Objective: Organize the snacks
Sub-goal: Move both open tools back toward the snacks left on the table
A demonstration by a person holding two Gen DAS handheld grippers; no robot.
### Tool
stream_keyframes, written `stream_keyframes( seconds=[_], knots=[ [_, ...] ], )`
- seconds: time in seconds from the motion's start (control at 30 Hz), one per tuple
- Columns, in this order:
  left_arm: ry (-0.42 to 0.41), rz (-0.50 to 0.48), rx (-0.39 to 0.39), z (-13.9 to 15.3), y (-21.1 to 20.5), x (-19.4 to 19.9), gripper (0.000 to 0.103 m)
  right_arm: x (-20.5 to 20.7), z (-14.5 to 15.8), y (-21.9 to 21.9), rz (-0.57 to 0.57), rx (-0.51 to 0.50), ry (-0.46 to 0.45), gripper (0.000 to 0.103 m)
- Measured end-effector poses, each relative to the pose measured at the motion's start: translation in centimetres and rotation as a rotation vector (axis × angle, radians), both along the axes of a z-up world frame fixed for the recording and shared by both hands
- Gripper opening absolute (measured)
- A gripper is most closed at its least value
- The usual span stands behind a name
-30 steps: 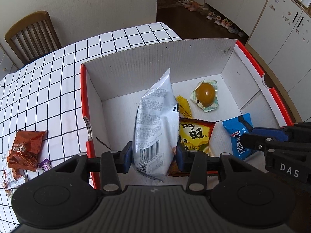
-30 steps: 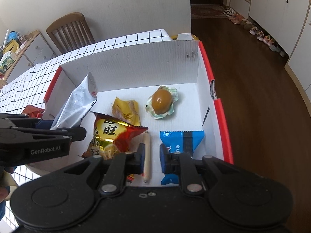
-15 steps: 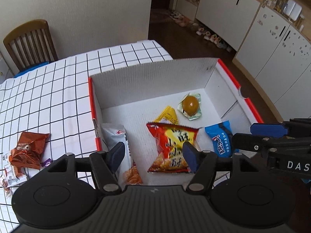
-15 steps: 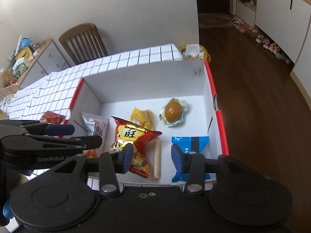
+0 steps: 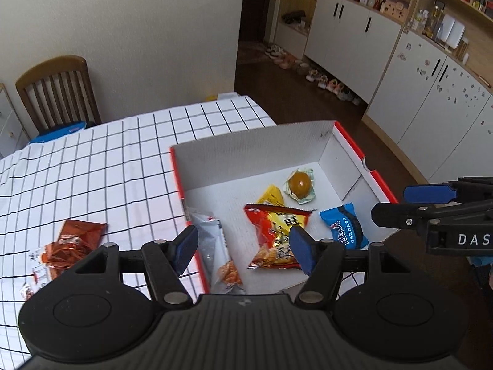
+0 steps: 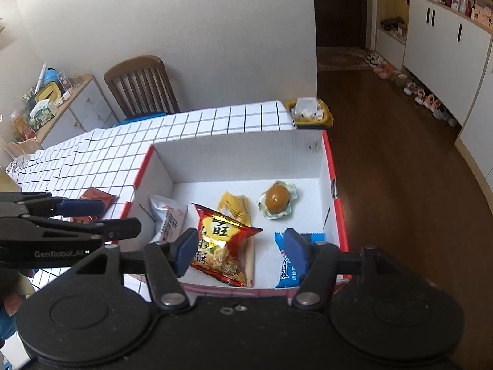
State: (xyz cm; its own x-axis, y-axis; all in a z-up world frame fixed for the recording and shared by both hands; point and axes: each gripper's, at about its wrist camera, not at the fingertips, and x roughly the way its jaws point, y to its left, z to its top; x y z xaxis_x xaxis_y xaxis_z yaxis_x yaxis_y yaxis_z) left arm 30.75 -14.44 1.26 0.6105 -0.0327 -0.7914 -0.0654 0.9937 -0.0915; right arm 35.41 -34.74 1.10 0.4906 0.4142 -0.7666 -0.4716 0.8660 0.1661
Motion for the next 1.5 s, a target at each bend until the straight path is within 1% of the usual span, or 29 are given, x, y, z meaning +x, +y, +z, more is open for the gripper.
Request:
stream_keyframes(
  seconds=[0.1,0.17,0.2,0.23,0.27,0.3,0.33,0.4,0.53,0.67,0.77,1.07,1.33,1.5],
  knots=[
    [-0.023,0.006,0.003,0.8,0.9,-1.3,0.065,-0.6,0.4,0.5,0.005,0.007,-0.005,0.064],
    [-0.039,0.006,0.016,1.2,1.6,-2.2,0.066,-1.1,0.7,1.0,0.005,0.011,-0.01,0.072],
    [-0.047,0.005,0.026,1.4,2.0,-2.6,0.068,-1.4,0.9,1.3,0.006,0.014,-0.014,0.073],
    [-0.057,0.007,0.035,1.6,2.3,-3.1,0.074,-1.7,1.1,1.6,0.007,0.018,-0.019,0.076],
    [-0.069,0.008,0.043,1.8,2.8,-3.6,0.076,-2.1,1.3,1.9,0.009,0.021,-0.025,0.08],
    [-0.079,0.008,0.047,2.0,3.2,-4.1,0.076,-2.4,1.5,2.3,0.01,0.02,-0.034,0.083],
    [-0.083,0.007,0.049,2.1,3.7,-4.6,0.076,-2.7,1.6,2.7,0.009,0.017,-0.045,0.088],
    [-0.089,0.007,0.046,2.4,4.7,-5.4,0.076,-3.4,2.0,3.7,0.015,0.018,-0.059,0.091],
    [-0.098,0.026,0.033,2.7,7.3,-6.9,0.076,-4.8,2.5,6.0,0.034,0.021,-0.084,0.101],
    [-0.125,0.059,0.051,2.7,9.8,-8.5,0.076,-6.1,2.6,8.5,0.05,0.029,-0.103,0.103],
    [-0.131,0.083,0.043,2.6,12.1,-9.5,0.077,-6.9,2.5,10.3,0.051,0.034,-0.11,0.103],
    [-0.126,0.121,0.034,1.8,18.1,-11.6,0.077,-8.6,1.8,14.9,0.021,0.047,-0.077,0.103],
    [-0.095,0.17,0.011,-0.2,23.0,-12.4,0.077,-8.9,0.9,18.6,0.012,0.039,-0.056,0.103],
    [-0.071,0.195,0.005,-1.9,24.9,-12.5,0.077,-8.5,0.2,20.9,0.013,0.026,-0.035,0.103]
  ],
)
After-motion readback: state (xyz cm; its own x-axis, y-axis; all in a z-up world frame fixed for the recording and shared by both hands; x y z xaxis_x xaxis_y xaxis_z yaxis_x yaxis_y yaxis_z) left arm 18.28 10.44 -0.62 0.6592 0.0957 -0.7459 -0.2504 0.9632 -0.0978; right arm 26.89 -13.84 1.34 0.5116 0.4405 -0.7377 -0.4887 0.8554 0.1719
